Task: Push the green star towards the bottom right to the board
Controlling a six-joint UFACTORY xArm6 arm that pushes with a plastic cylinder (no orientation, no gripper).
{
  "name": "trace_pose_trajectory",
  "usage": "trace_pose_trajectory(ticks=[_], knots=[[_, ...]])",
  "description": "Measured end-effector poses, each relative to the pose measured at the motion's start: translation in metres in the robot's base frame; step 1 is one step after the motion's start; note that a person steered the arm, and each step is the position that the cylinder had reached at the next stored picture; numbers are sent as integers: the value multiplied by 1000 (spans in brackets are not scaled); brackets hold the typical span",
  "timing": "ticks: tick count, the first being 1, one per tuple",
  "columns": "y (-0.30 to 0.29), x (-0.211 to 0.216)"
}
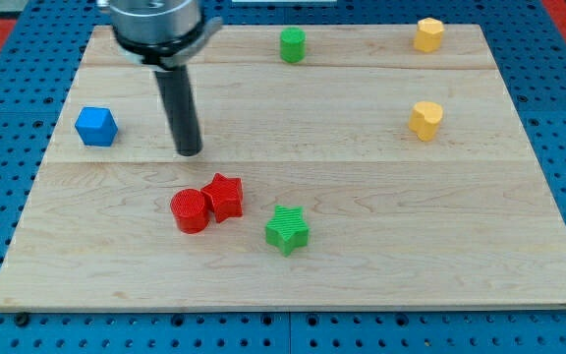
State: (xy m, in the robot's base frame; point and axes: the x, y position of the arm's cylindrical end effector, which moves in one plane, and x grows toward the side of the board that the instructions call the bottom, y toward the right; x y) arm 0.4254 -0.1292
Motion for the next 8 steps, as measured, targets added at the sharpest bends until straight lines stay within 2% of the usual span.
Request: trace_pose_trajectory(ticks=[4, 8], knots=[[-20, 7], [-11, 68]])
